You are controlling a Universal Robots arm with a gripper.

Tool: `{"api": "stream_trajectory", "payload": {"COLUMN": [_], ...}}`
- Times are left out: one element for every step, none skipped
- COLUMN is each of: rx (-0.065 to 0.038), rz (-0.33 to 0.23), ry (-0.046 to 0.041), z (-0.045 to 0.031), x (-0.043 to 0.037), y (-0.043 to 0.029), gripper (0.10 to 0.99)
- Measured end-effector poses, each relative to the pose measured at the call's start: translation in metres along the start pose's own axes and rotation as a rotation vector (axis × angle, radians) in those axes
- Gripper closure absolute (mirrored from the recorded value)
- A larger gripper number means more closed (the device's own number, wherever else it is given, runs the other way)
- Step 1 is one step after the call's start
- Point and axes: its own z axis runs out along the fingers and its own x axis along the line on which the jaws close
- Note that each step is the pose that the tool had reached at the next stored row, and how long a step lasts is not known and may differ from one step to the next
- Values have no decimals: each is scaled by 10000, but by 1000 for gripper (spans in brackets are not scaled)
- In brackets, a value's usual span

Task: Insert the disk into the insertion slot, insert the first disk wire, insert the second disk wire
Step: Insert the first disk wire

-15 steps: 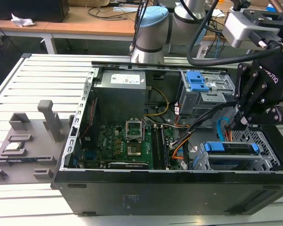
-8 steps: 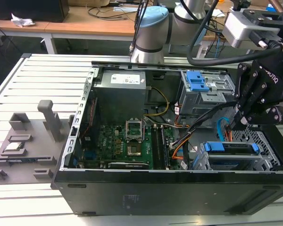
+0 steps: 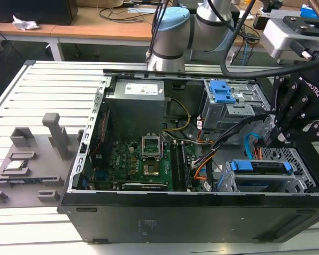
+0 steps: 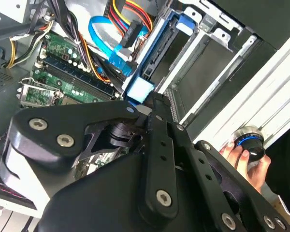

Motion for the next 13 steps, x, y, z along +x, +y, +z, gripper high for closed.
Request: {"api": "stream_trajectory", "payload": {"rx": [-1,-1,-2,-3,-4,-5,-6,-6,-7,-7,-7,-7,-7], "rz": [0,0,0,1,1,1,1,2,2,2,2,3,2], "ry": [2,14,23,25,27,38,46,55,61,66,69,70,72], "z": [8,21,31,38,45,58,71,96,120,136,145,156,166], "x": [-28,-69,-124,-144,-159,-180,-197,-222,-247,-267,-281,-296,-310], "y": [-26,-50,-103,-125,-141,-160,-174,-194,-214,-228,-235,-242,-248], "gripper": [980,980,980,980,980,980,980,980,980,980,980,980,980]}}
